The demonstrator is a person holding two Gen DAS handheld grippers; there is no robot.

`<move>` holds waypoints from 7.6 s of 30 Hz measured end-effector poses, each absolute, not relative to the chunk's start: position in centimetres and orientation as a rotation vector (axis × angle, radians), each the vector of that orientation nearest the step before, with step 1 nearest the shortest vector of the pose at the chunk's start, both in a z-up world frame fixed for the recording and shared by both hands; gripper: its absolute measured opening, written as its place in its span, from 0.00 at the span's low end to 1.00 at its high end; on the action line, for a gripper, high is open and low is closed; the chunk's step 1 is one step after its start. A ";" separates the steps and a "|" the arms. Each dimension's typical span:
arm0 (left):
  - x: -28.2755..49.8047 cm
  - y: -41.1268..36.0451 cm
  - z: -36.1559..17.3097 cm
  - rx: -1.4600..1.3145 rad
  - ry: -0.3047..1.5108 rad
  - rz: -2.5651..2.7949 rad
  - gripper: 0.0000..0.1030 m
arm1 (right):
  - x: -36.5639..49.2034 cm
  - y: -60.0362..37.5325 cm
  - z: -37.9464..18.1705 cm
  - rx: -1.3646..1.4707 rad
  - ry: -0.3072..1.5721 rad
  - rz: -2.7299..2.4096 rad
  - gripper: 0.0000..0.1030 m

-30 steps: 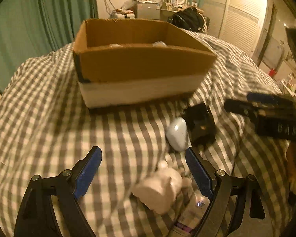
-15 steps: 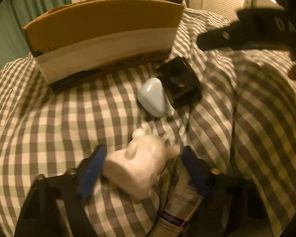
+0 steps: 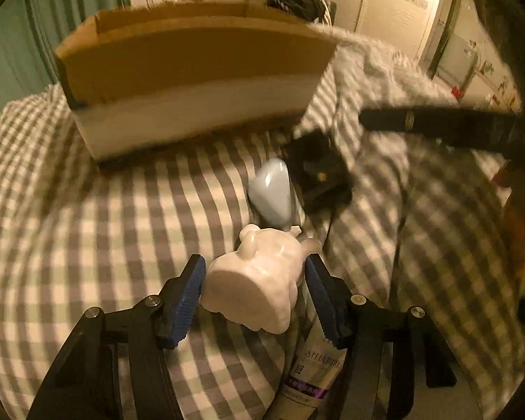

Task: Organize objects
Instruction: 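Grasp the white figurine with the left gripper while the right gripper grasps the black cup, then lower the figurine and black cup into the box and open both grippers, then grasp the toothpaste tube with the left gripper while the right gripper grasps the earbud case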

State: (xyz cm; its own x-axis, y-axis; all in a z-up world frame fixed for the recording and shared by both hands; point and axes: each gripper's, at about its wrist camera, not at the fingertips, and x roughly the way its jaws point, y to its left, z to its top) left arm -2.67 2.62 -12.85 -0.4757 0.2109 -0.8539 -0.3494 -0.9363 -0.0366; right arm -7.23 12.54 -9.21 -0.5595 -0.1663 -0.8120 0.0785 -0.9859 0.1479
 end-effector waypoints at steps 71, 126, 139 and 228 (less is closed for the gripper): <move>-3.8 -2.2 -3.7 -1.100 0.054 2.640 0.58 | -5.6 7.1 -2.2 1.067 0.081 -2.641 0.08; -17.2 -0.4 -3.1 -1.030 0.120 2.732 0.81 | -17.1 11.8 1.3 0.999 -0.127 -2.792 0.61; -10.5 -2.5 -1.1 -1.039 0.089 2.796 0.81 | -8.5 12.8 3.9 0.992 0.021 -2.812 0.61; -4.8 -4.8 -10.6 -1.293 0.130 2.658 0.25 | -9.4 3.6 -13.5 1.466 0.172 -2.386 0.49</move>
State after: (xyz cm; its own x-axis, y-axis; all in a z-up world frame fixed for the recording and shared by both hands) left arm -4.84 -4.83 -10.56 -0.6049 0.1253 -0.7864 -0.2014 -0.9795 -0.0012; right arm -9.39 3.60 -13.49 -0.4132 -0.2177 -0.8843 0.3425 -0.9369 0.0706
